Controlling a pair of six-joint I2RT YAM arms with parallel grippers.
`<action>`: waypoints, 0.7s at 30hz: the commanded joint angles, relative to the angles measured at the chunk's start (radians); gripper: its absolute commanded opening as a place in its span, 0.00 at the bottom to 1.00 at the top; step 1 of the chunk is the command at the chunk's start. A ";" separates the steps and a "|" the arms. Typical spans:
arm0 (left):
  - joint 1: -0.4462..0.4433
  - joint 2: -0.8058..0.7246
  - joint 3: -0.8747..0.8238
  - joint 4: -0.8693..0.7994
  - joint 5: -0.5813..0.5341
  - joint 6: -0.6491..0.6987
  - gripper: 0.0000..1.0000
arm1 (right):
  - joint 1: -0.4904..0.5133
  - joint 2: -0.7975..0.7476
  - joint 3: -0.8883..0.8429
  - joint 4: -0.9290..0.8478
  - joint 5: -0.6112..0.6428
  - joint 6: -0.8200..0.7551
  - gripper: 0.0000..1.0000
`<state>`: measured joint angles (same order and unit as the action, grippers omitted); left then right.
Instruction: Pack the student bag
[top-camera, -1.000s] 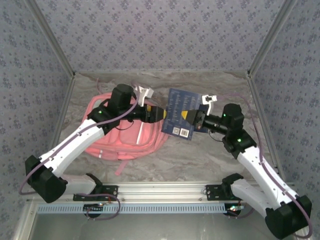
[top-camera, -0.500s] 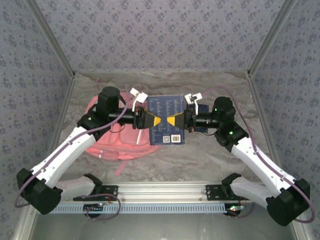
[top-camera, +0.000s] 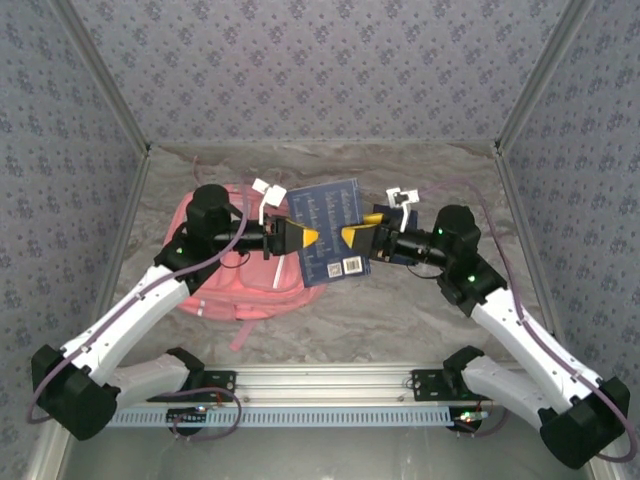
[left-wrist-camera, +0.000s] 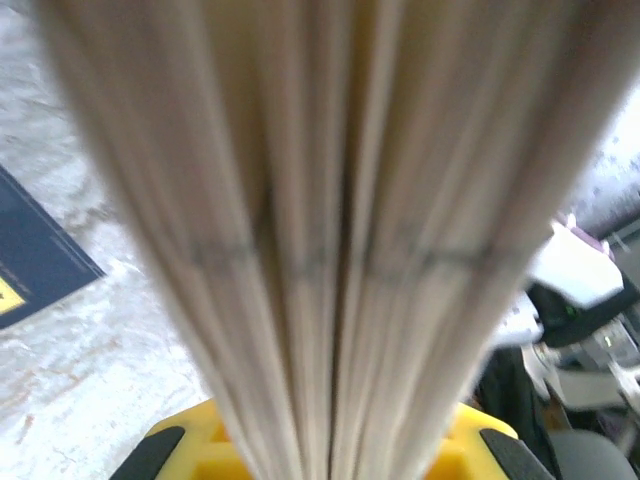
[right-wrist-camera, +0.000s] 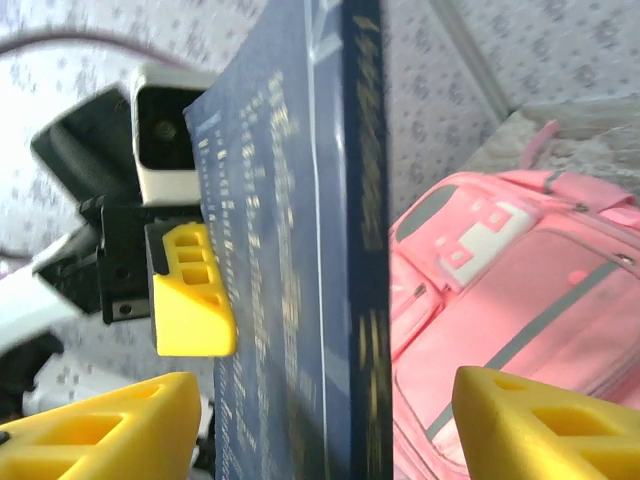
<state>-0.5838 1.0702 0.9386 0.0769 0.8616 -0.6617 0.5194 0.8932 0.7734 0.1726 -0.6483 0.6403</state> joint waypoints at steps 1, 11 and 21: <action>0.007 -0.083 -0.069 0.245 -0.231 -0.168 0.00 | 0.003 -0.049 -0.097 0.132 0.179 0.125 0.70; -0.028 -0.102 -0.168 0.538 -0.456 -0.460 0.00 | 0.054 -0.062 -0.340 0.540 0.422 0.534 0.97; -0.047 -0.121 -0.196 0.508 -0.533 -0.490 0.00 | 0.170 0.111 -0.312 0.874 0.438 0.556 0.95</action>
<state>-0.6235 0.9726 0.7551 0.5213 0.3706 -1.1267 0.6678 0.9817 0.4328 0.8627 -0.2367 1.1702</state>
